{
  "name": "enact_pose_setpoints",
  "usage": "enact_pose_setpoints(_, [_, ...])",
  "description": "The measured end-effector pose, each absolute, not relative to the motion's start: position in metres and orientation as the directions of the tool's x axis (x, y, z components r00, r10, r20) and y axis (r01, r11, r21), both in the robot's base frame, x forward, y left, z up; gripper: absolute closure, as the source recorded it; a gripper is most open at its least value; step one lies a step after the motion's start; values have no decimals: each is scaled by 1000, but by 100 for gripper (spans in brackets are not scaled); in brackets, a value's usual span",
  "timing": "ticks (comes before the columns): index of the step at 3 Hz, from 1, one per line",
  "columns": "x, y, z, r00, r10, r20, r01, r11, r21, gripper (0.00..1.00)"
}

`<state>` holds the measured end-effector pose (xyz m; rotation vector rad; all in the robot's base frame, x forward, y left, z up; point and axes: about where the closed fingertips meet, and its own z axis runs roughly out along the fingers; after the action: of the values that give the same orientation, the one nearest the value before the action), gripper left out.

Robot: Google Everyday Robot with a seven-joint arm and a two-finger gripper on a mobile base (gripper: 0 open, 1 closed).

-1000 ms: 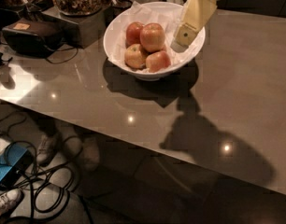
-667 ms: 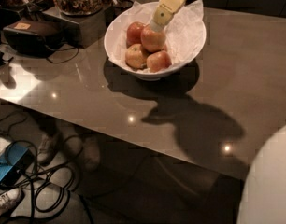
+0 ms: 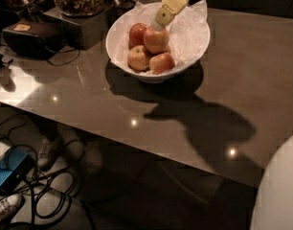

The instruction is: Pick apple from white bowl

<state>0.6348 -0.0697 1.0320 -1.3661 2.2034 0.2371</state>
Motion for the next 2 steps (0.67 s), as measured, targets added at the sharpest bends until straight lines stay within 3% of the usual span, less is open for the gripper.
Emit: enact_pose_setpoints(2, [662, -63, 1007, -320, -712, -625, -867, 486, -110, 0])
